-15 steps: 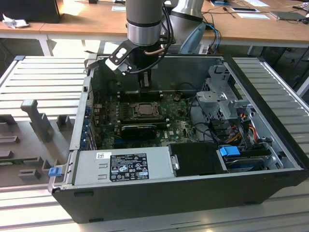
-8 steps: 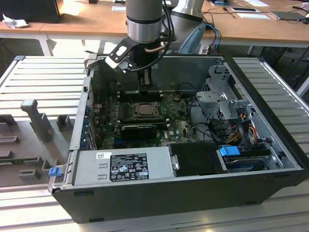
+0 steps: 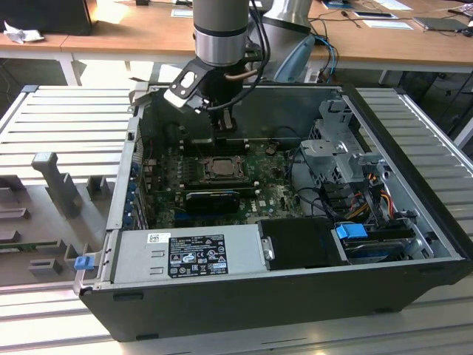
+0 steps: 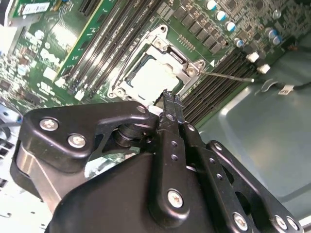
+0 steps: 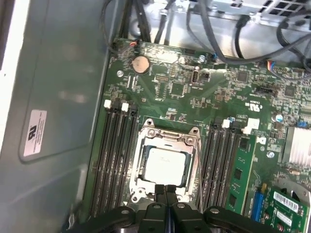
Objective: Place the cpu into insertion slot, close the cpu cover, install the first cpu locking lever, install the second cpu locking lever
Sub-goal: 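Install the first cpu locking lever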
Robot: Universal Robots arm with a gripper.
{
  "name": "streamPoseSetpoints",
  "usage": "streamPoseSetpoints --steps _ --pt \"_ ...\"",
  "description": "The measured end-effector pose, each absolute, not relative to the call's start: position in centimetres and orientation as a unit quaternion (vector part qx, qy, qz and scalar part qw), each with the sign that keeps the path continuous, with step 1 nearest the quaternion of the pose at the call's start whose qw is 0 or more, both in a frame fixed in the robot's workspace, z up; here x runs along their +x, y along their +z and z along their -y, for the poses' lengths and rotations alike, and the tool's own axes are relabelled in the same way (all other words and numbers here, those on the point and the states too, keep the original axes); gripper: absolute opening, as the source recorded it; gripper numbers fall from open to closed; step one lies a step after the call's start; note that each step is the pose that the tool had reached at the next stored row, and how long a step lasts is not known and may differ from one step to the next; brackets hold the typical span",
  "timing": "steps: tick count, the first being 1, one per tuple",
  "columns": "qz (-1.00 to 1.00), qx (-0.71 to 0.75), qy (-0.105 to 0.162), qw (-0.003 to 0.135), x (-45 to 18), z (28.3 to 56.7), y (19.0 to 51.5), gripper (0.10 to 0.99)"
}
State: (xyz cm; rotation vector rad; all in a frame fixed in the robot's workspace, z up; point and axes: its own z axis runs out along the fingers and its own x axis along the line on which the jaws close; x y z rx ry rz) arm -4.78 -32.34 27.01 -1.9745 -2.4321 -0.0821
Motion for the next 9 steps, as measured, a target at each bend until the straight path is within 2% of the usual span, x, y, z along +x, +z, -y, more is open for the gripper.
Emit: streamPoseSetpoints --steps 9 --pt "0.826 -0.564 -0.026 0.006 -4.82 32.34 27.01 0.106"
